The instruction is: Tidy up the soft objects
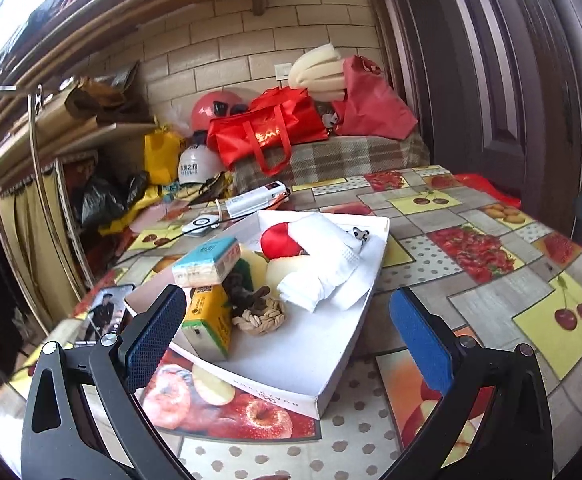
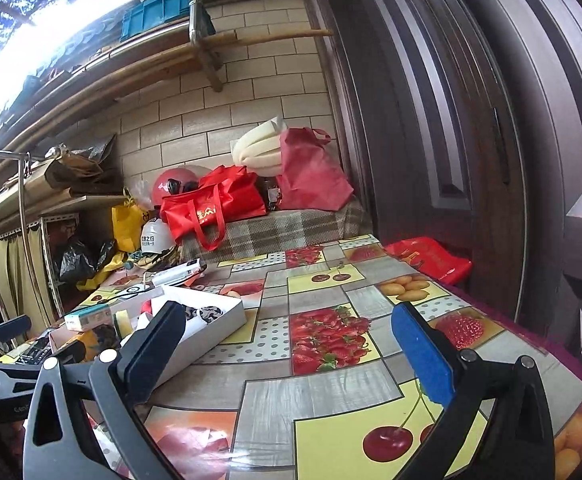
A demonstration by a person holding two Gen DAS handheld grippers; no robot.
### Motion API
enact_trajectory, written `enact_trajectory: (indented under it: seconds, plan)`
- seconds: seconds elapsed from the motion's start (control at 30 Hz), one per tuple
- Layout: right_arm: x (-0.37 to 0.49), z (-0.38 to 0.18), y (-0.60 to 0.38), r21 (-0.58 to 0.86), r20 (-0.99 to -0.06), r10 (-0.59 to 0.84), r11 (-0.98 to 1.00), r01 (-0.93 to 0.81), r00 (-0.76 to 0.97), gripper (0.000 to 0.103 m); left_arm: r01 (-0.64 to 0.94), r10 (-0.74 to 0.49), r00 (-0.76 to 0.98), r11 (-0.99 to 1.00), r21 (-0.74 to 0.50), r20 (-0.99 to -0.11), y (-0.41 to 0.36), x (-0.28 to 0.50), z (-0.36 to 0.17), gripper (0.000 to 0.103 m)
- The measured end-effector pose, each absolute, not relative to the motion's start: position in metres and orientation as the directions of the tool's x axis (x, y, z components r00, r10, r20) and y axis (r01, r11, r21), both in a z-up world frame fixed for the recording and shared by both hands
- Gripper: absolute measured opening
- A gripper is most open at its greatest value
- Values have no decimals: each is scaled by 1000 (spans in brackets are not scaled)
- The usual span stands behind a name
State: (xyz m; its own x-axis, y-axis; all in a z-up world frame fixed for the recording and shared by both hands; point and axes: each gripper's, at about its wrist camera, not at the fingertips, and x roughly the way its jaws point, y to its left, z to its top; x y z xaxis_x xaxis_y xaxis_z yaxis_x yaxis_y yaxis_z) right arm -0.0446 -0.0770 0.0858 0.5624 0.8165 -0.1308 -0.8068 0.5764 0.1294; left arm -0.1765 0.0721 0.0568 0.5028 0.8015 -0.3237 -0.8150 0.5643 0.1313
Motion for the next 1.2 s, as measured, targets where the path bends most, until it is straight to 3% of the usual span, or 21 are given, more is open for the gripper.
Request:
enact_trajectory:
  seconds: [0.6, 1.2]
  plan:
    - [-54, 84, -69, 85, -151, 809, 583, -808, 567, 103, -853, 786, 431, 516, 85, -443, 99, -174, 46, 103]
    - [-52, 85, -71, 112, -150, 813, 580, -807, 563, 103, -857, 768, 422, 511, 64, -482, 107, -175, 43, 103]
